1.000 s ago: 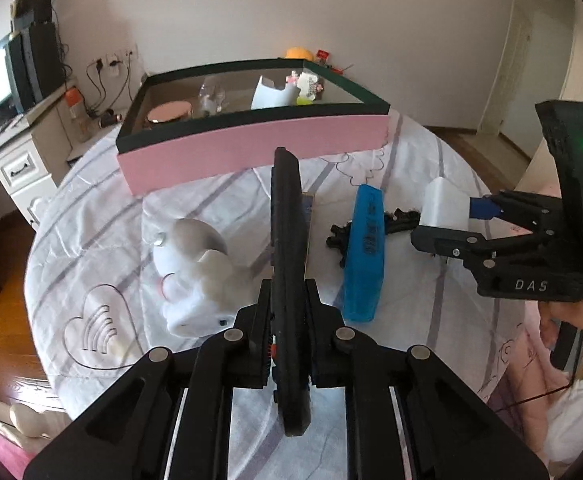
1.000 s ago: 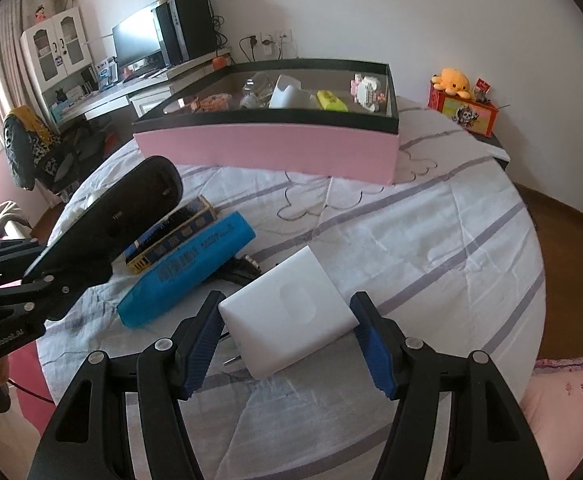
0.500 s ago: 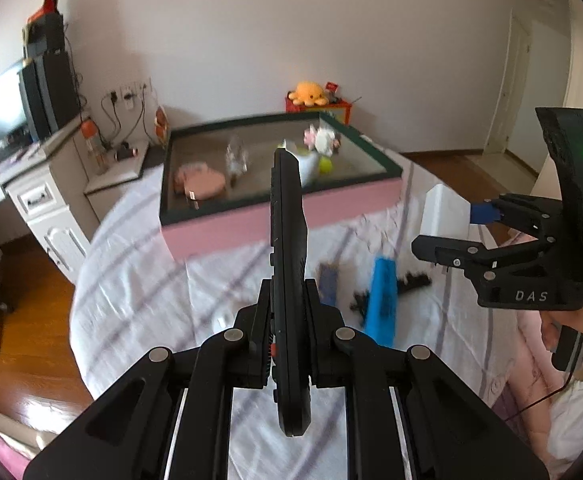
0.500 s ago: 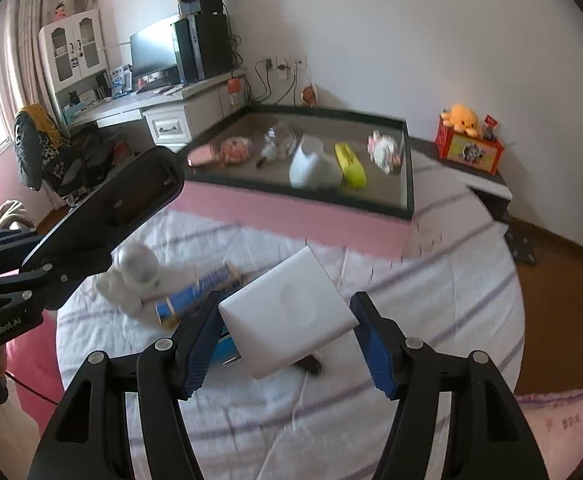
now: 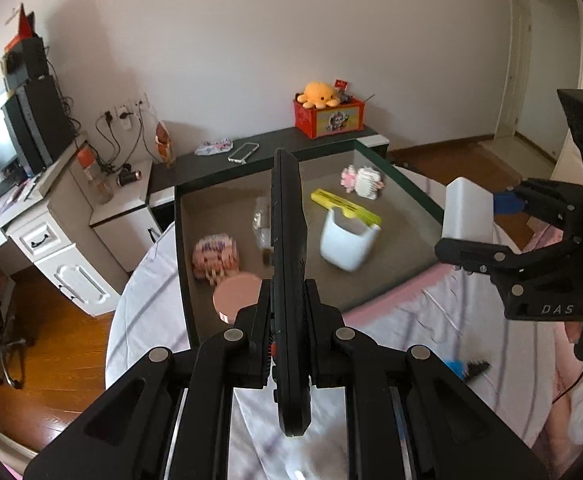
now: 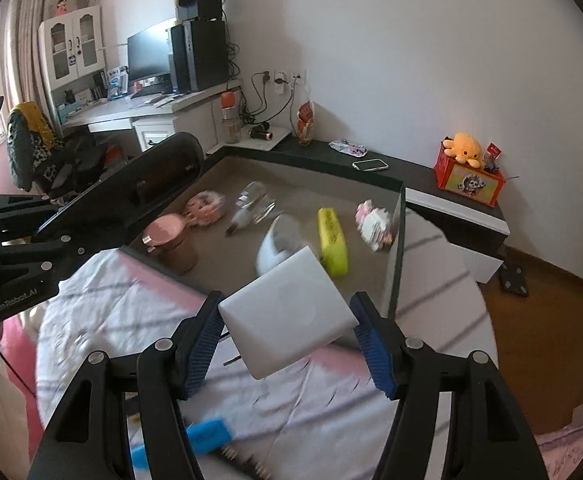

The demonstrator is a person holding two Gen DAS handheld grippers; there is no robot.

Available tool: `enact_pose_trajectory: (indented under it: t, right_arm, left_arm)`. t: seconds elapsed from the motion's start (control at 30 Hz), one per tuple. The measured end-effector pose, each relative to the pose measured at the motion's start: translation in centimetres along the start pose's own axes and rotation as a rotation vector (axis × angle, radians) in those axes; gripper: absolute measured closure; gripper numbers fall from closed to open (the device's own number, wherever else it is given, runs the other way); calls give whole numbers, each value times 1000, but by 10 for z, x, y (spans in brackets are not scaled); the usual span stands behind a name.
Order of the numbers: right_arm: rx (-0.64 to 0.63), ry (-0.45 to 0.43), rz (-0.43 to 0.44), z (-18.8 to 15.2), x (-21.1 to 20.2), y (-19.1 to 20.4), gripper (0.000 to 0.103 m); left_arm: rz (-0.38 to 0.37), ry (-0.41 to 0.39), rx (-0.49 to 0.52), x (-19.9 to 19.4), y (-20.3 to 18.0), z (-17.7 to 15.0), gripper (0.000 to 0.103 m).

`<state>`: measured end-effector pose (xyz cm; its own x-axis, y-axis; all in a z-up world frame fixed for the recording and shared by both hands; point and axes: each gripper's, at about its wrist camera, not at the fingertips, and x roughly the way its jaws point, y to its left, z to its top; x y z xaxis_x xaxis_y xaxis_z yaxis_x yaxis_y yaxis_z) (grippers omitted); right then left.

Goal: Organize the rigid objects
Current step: 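Open left gripper to drop the remote in the box while right gripper releases the charger, then withdraw both grippers from the box back over the bed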

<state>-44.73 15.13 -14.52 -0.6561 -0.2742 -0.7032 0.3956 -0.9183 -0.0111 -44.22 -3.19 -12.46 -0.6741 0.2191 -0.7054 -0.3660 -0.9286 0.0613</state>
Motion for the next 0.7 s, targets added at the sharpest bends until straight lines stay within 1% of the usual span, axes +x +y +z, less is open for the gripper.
enact_pose_trajectory:
  t: [0.13,0.23,0.33,0.47,0.6,0.63,0.7]
  right_arm:
    - [-1,30,-7,17,28,-14,37]
    - [-12,70,-25,28,53,-23,37]
    - [-13,115,-40,33,79,-32,37]
    - [-19,160,-45,31,103,-40,38]
    - [-17,139,-37,31,105,-42,37]
    - [-18,134,-41,31,105,-42,37]
    - [-39,138,-52,29,106,-38,37]
  left_arm:
    - [9,48,4,35,15,21,90]
    - [7,83,3,57,24,29,90]
    - [24,109,-4,73,30,31,90]
    - [45,146,-21,95,44,31,90]
    - [57,168,-47,109,54,27,89]
    - [59,169,-57,110,55,27,87]
    - [79,157,-69,110,57,26,87]
